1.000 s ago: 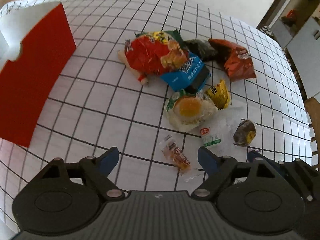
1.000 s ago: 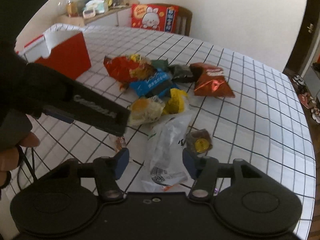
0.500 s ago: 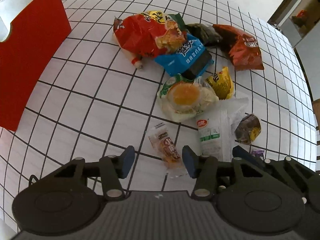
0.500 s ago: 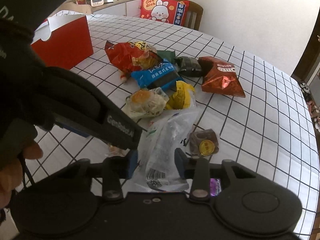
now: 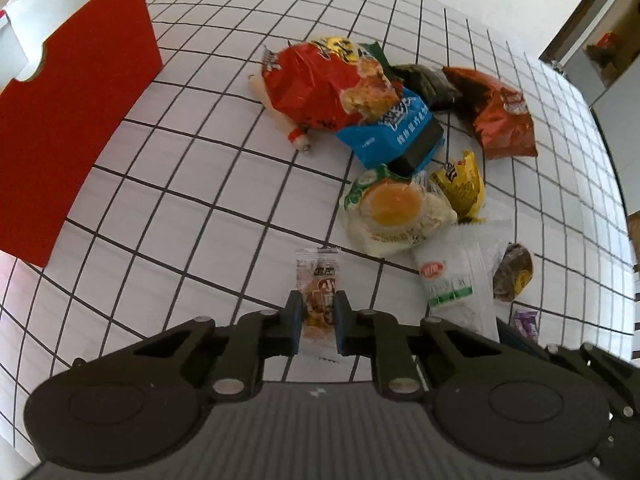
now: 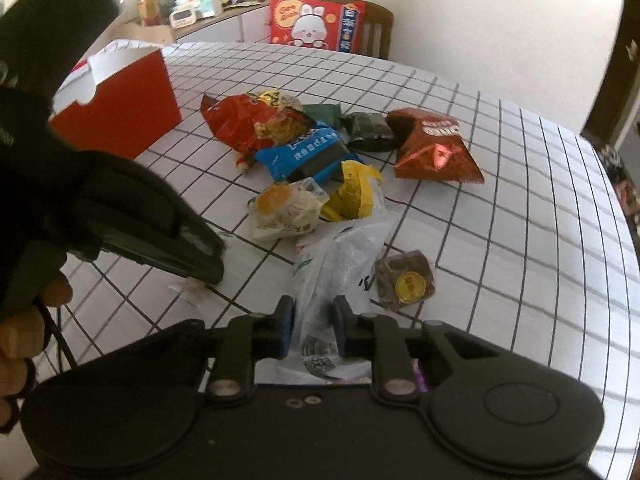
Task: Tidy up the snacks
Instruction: 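Carry the sausage stick and white-green packet with both tools over the red box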
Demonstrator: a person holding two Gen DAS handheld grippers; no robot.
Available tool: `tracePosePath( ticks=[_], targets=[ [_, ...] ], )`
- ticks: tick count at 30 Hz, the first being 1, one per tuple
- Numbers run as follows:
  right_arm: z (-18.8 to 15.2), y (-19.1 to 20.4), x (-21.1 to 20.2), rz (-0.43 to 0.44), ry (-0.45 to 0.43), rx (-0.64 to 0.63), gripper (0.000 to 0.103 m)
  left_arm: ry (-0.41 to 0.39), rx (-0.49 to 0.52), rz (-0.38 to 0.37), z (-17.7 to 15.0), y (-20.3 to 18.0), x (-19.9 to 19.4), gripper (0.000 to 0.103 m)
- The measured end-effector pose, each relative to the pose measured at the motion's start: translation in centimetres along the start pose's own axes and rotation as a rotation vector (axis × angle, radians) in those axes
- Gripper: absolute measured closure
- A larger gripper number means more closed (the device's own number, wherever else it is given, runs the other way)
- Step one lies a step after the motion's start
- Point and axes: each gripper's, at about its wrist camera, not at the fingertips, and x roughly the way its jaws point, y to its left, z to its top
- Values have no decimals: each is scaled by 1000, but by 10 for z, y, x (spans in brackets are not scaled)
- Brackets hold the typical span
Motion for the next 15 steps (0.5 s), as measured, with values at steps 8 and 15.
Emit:
tracePosePath(
  ticks=[8, 15],
  targets=[
    [-8, -4, -31, 29, -26, 98, 89, -9, 16, -48, -5, 15, -28, 87],
    [2, 12, -65, 46, -80, 126, 89, -55, 51, -98, -6, 38, -69, 87]
  ],
)
